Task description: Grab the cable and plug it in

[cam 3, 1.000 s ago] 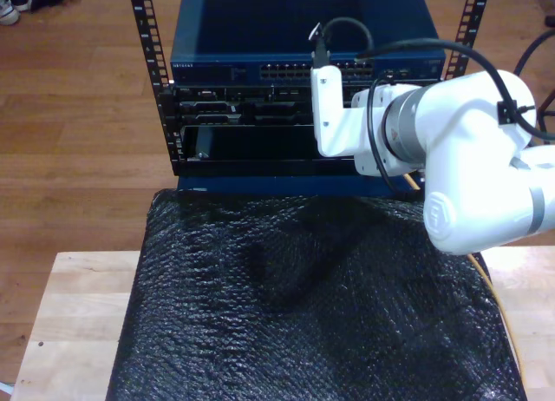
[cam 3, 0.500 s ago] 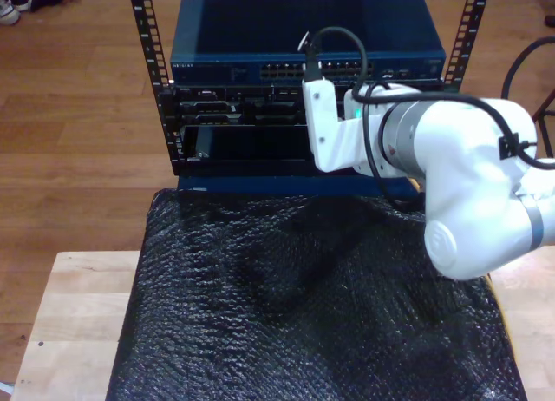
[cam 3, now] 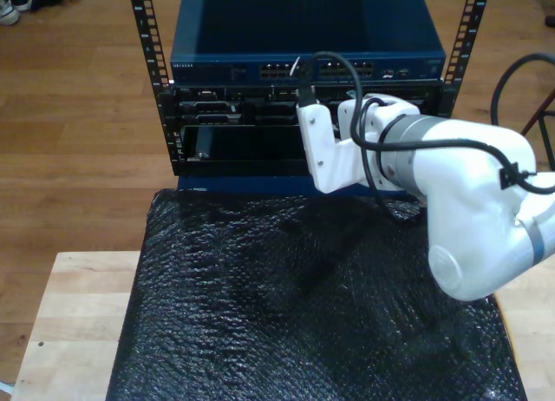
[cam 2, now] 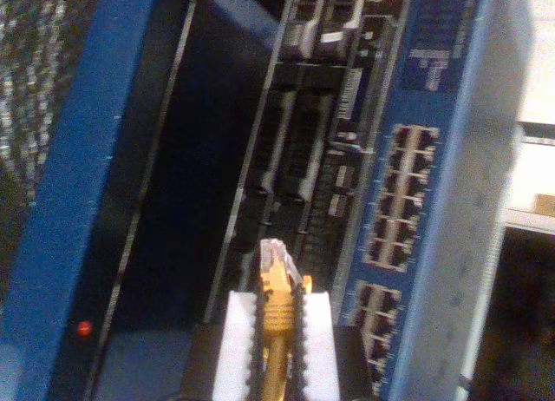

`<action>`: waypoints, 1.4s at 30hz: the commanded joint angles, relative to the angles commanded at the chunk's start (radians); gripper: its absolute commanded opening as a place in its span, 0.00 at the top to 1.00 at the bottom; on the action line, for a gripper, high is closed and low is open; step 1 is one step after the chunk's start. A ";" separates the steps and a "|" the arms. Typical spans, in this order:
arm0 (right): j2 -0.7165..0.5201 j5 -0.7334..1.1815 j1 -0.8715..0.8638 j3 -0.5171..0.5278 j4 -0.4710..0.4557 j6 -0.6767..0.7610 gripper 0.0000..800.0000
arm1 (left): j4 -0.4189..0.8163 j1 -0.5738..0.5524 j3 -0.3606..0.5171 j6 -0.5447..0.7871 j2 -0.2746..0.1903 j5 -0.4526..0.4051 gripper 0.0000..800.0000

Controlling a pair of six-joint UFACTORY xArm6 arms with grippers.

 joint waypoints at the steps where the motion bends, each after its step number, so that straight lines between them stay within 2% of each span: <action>1: 0.000 0.000 0.000 0.000 -0.005 0.000 1.00 | 0.000 0.000 0.000 0.000 0.000 0.000 0.00; 7: -0.008 -0.011 0.000 0.012 -0.008 0.000 1.00 | 0.000 0.000 0.000 0.000 0.000 0.000 0.00; 12: 0.006 -0.170 0.002 0.044 -0.008 0.002 1.00 | 0.000 0.000 0.000 0.000 0.000 0.000 0.00; 23: 0.121 -0.377 -0.023 0.051 0.029 0.009 1.00 | 0.000 0.000 0.000 0.000 0.000 0.000 0.00; 33: 0.270 -0.697 -0.032 0.038 0.083 0.002 1.00 | 0.000 0.000 0.000 0.000 0.000 0.000 0.00; 42: 0.345 -0.715 -0.029 -0.038 0.092 0.002 1.00 | 0.000 0.000 0.000 0.000 0.000 0.000 0.00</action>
